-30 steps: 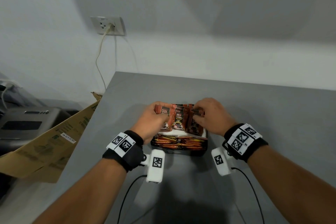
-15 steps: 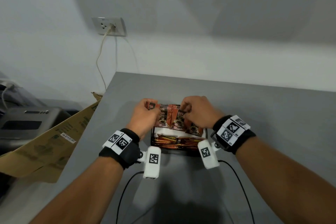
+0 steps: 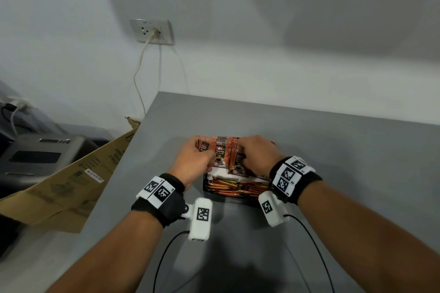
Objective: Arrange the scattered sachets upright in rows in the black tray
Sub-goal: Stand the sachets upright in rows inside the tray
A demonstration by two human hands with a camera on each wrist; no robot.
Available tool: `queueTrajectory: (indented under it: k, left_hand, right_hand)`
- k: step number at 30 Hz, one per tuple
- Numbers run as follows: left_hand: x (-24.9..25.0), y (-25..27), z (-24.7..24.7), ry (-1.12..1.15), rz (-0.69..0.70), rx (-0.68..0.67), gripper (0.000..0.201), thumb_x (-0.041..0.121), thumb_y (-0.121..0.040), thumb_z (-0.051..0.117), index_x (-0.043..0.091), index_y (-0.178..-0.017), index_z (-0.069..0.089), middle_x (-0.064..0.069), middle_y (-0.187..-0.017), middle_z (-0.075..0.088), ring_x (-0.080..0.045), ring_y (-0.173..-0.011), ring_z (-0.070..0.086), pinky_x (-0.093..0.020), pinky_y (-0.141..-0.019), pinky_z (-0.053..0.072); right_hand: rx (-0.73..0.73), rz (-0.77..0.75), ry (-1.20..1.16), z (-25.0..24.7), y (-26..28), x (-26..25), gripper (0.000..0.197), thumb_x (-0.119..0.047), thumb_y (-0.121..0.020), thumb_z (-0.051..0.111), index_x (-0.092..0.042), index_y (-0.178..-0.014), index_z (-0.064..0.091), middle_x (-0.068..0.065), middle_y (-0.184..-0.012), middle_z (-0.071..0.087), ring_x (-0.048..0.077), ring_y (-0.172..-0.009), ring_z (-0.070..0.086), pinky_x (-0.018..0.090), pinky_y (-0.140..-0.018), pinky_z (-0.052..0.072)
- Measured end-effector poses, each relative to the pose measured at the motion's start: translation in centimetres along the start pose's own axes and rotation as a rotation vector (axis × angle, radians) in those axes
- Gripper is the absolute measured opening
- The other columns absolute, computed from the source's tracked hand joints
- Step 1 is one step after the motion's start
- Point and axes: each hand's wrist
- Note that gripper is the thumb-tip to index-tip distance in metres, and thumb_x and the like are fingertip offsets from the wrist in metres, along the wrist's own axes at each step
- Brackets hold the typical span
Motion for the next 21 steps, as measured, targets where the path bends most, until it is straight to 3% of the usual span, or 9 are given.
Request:
queueTrajectory:
  k: [5,9,13,16,19,21]
  left_hand:
    - [0.2,0.0,0.3,0.032,-0.021,-0.007,0.032,-0.002,-0.09,0.053,0.017,-0.115,0.059,-0.021,-0.109,0.07,-0.02,-0.08,0.066,-0.032,-0.071,0.058]
    - [0.3,0.1,0.4,0.066,-0.044,-0.019,0.038,-0.011,-0.086,0.048,0.015,-0.111,0.061,-0.012,-0.101,0.072,-0.019,-0.077,0.069,-0.038,-0.077,0.059]
    - [0.2,0.1,0.3,0.027,0.003,-0.05,0.038,-0.008,-0.087,0.06,0.013,-0.118,0.06,-0.013,-0.106,0.073,-0.024,-0.09,0.073,-0.032,-0.071,0.059]
    - [0.4,0.3,0.5,0.003,0.078,-0.058,0.045,-0.009,-0.08,0.071,0.013,-0.118,0.06,-0.013,-0.103,0.074,-0.025,-0.09,0.074,-0.037,-0.078,0.06]
    - [1.1,0.5,1.0,0.03,0.149,-0.074,0.051,-0.011,-0.074,0.078,0.013,-0.116,0.061,-0.014,-0.102,0.073,-0.026,-0.089,0.072,-0.04,-0.082,0.06]
    - [1.5,0.5,1.3,0.048,0.174,-0.089,0.055,-0.01,-0.072,0.081,0.012,-0.118,0.06,-0.014,-0.103,0.072,-0.025,-0.089,0.072,-0.038,-0.081,0.06]
  right_hand:
    - [0.046,-0.021,0.024,0.2,-0.4,0.2,0.013,-0.01,-0.092,0.058,-0.019,-0.101,0.061,0.001,-0.095,0.061,0.018,-0.084,0.054,0.028,-0.073,0.039]
    - [0.061,-0.013,0.001,0.3,-0.6,0.5,0.015,-0.011,-0.091,0.062,-0.019,-0.104,0.062,0.0,-0.099,0.061,0.019,-0.092,0.058,0.029,-0.076,0.045]
    - [0.09,0.036,-0.097,-0.9,-0.3,1.1,0.018,-0.017,-0.087,0.07,-0.019,-0.104,0.065,-0.002,-0.099,0.059,0.018,-0.091,0.058,0.031,-0.079,0.052]
    - [0.127,0.027,-0.337,-2.9,0.5,0.8,0.017,-0.021,-0.088,0.069,-0.021,-0.105,0.068,-0.006,-0.097,0.064,0.009,-0.085,0.061,0.02,-0.072,0.048]
    - [0.067,-0.017,-0.485,-4.6,1.1,-0.5,0.022,-0.025,-0.089,0.07,-0.024,-0.11,0.07,-0.011,-0.099,0.07,0.001,-0.091,0.064,0.018,-0.081,0.05]
    - [0.042,-0.066,-0.51,-5.2,1.1,-1.2,0.018,-0.02,-0.086,0.073,-0.025,-0.103,0.074,-0.01,-0.094,0.074,0.001,-0.087,0.068,0.021,-0.083,0.054]
Point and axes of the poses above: each hand's wrist, its own y-axis away from the middle knuckle, its own z-axis out of the palm, x = y × z
